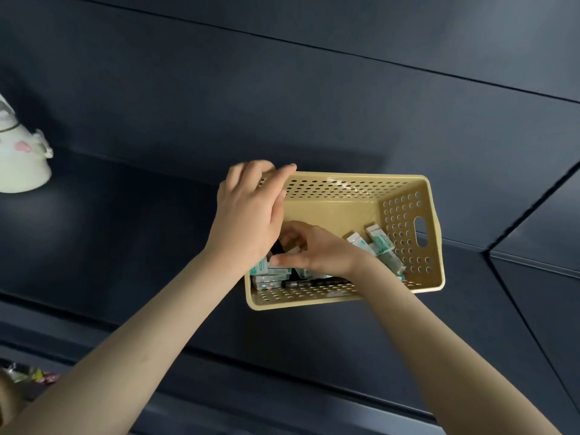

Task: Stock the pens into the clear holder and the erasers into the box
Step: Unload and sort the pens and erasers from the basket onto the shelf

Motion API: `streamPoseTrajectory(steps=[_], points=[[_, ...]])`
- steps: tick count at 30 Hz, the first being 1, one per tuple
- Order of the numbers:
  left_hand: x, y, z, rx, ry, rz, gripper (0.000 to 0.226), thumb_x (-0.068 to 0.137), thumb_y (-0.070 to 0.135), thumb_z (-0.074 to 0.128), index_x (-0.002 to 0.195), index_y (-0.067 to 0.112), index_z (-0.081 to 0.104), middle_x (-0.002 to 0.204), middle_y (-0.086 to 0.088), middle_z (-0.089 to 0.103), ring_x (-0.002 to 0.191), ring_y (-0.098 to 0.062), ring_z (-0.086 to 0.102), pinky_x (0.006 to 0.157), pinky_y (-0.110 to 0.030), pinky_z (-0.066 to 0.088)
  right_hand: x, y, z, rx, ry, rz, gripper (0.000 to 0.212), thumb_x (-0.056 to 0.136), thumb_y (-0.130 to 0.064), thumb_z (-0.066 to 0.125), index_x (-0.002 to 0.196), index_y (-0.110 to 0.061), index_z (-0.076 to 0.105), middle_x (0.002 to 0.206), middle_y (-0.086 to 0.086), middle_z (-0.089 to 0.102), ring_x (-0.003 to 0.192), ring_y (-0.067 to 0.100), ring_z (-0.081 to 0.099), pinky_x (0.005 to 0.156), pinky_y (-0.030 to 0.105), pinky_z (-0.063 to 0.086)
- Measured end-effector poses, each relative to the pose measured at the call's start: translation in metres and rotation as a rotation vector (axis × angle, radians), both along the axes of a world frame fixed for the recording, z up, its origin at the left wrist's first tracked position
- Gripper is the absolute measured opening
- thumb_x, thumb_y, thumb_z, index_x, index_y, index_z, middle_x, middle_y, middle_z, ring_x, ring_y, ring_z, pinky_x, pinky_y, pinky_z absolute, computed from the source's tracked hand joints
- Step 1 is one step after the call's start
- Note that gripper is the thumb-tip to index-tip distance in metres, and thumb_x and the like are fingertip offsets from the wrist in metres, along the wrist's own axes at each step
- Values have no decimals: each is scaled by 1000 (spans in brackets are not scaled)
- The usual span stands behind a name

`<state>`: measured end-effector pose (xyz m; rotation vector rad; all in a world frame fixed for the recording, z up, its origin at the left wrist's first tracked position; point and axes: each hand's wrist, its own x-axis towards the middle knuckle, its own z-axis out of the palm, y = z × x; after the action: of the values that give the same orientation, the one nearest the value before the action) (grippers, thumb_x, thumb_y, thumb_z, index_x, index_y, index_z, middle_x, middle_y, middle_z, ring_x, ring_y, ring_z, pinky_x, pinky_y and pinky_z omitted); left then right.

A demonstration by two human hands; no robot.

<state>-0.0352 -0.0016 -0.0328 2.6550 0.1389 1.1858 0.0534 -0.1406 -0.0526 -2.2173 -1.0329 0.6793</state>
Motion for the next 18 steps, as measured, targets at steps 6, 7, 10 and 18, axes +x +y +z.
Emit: streamPoseTrajectory(steps=[6,7,10,18], points=[[0,-1,1,4,-1,25,41,97,24,41,136,20,54,122,-8,55,113,-30,43,93,-49,43,-2,7,-1,-54,-33,34,54,83,-55,69,125,-24,56,97,-3,59,82,9,50,77,27,45],[0,-2,1,9,-3,31,41,97,24,42,136,20,54,122,-8,55,113,-30,43,93,-49,43,-2,8,-2,-51,-54,33,59,80,-61,69,125,-25,56,100,-3,60,85,10,52,80,31,48],[-1,-4,0,16,-6,46,41,97,24,42,136,20,55,122,-8,55,114,-30,43,93,-48,43,-2,8,-5,-51,-79,17,60,75,-62,71,120,-24,56,106,-4,62,97,14,57,90,39,51],[2,-1,0,46,14,69,39,97,19,46,135,21,54,122,-8,55,115,-31,44,93,-48,44,-2,8,-2,31,-23,40,44,82,-41,76,119,-23,59,92,-14,59,81,-3,54,74,16,42]])
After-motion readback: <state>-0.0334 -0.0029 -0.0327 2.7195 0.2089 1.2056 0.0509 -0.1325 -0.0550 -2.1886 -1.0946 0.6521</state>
